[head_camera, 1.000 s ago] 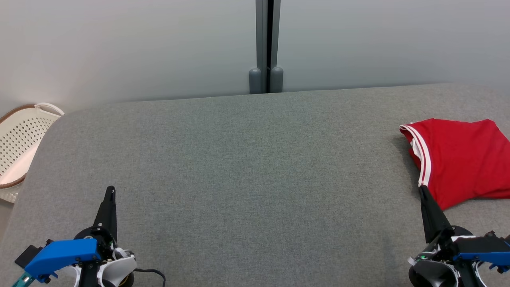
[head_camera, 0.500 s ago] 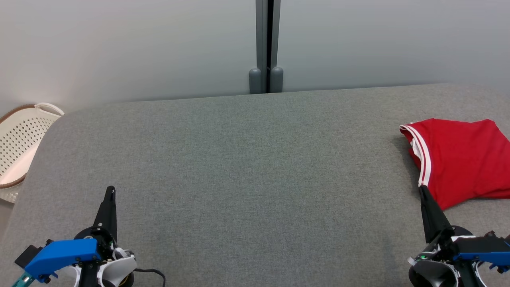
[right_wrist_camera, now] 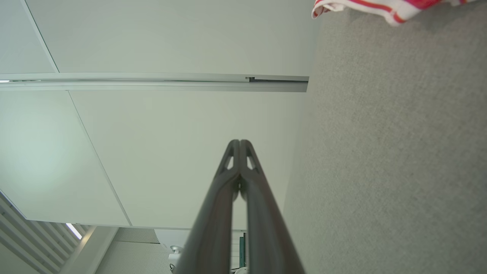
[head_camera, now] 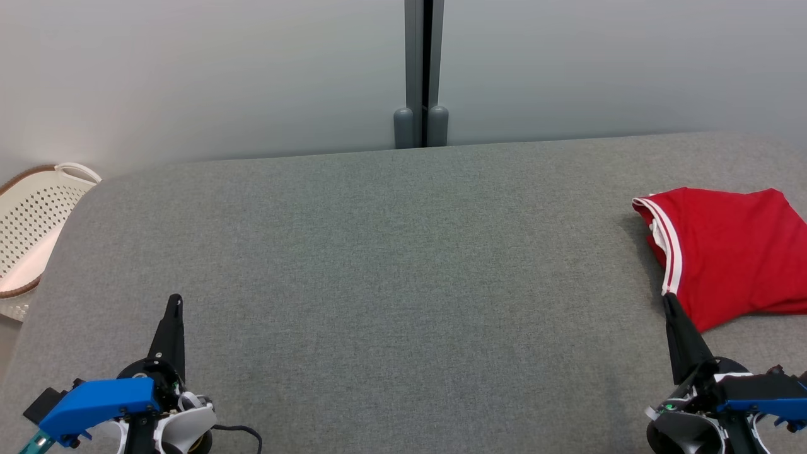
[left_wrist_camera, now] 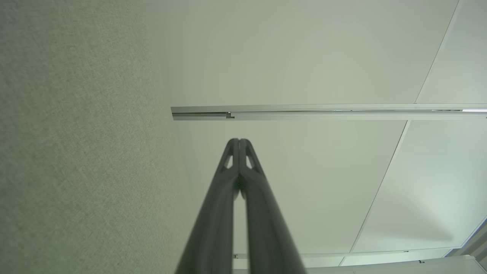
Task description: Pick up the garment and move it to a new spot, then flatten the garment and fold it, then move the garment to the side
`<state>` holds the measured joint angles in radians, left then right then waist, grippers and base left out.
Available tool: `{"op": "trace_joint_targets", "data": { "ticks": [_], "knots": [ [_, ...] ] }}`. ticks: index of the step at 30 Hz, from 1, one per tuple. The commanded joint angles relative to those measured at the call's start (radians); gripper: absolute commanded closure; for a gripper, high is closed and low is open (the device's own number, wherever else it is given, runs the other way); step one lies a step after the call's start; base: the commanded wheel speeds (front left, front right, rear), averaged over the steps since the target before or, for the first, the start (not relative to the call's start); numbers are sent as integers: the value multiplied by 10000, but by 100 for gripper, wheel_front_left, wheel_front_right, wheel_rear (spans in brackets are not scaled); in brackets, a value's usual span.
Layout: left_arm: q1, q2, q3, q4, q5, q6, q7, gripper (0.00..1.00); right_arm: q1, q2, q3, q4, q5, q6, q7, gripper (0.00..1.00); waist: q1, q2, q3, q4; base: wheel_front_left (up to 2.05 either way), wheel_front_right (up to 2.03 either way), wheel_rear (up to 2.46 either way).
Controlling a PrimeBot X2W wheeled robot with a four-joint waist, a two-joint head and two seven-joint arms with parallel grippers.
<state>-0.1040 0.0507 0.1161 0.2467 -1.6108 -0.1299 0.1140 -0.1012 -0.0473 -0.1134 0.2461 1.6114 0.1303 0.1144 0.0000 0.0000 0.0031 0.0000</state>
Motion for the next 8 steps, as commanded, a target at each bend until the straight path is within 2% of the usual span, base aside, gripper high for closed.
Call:
{"op": "trace_joint_targets", "data": {
  "ticks": [1, 8],
  "knots": [
    [-92, -22, 20, -47, -38, -41, 37, 100, -142, -55, -17, -31, 31, 7, 23, 100, 0, 0, 0, 0, 0, 0, 0],
    [-92, -22, 19, -48, -39, -41, 36, 100, -142, -55, -17, -31, 32, 7, 22, 100, 0, 0, 0, 0, 0, 0, 0]
  ]
}}
